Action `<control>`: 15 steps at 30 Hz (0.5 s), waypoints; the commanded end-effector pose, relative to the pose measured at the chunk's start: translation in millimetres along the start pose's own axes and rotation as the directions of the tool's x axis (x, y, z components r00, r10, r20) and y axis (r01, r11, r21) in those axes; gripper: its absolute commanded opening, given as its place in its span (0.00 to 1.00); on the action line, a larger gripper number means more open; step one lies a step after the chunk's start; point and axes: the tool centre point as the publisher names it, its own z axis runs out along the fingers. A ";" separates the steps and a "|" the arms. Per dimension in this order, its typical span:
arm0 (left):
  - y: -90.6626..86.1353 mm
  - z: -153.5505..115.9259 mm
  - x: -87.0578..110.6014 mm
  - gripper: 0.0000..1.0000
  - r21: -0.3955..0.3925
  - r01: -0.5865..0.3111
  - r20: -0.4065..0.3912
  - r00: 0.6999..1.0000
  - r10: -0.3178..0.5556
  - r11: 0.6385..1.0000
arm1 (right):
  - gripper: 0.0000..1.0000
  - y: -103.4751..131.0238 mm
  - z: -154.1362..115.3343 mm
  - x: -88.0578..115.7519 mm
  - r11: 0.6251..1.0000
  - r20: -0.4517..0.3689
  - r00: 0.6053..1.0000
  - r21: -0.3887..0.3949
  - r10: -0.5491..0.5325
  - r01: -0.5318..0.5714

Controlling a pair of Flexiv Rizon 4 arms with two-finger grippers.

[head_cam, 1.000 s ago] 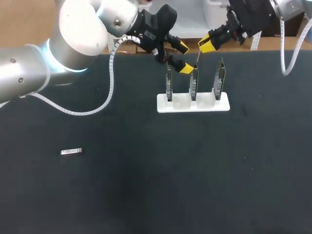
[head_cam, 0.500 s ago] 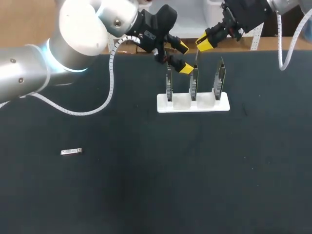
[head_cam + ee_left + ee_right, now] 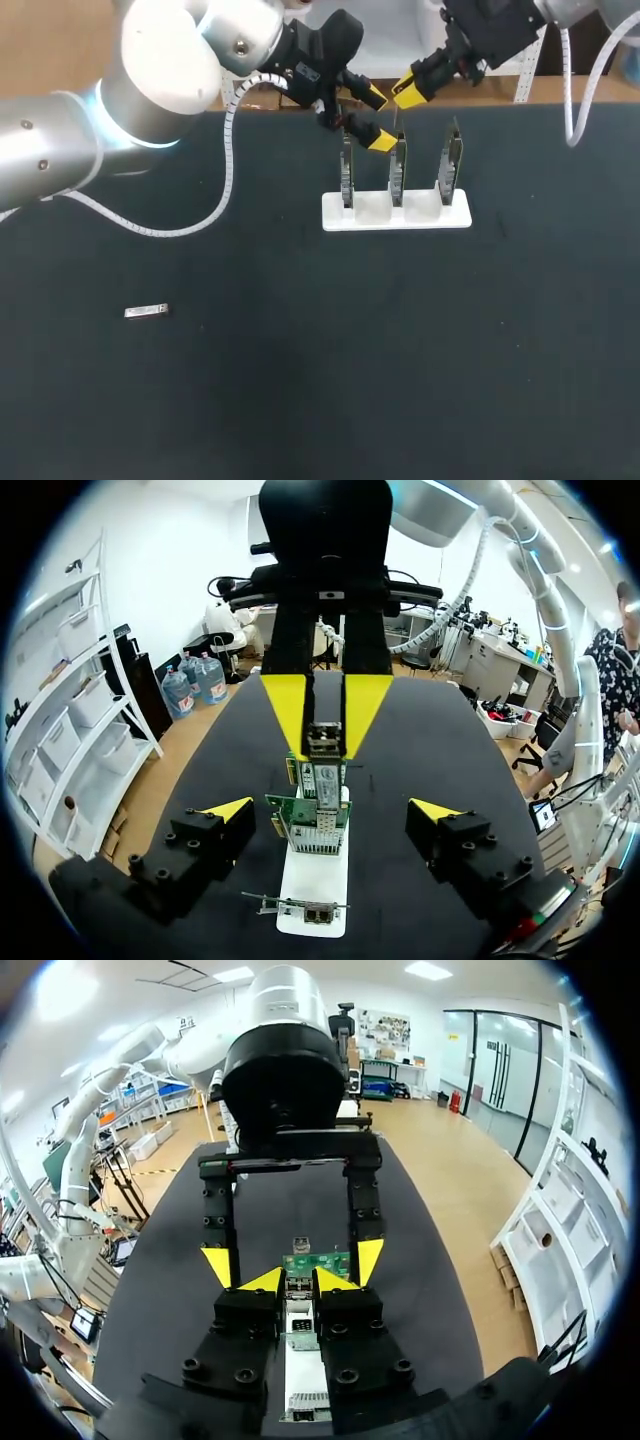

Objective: Pick up the optical module with the left hand, and insert it into the network port with the right hand.

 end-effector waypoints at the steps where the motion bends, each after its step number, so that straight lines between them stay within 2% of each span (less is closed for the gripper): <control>1: 1.7 0.4 -0.9 1.00 0.003 0.001 -0.005 1.000 -0.001 1.000 | 0.00 7.1 0.5 -0.3 1.000 -0.013 1.000 0.007 -0.009 0.009; 15: 1.7 0.4 -0.9 1.00 0.003 0.001 -0.005 1.000 -0.001 1.000 | 0.00 5.3 -2.2 4.4 1.000 -0.048 0.999 0.007 -0.016 0.016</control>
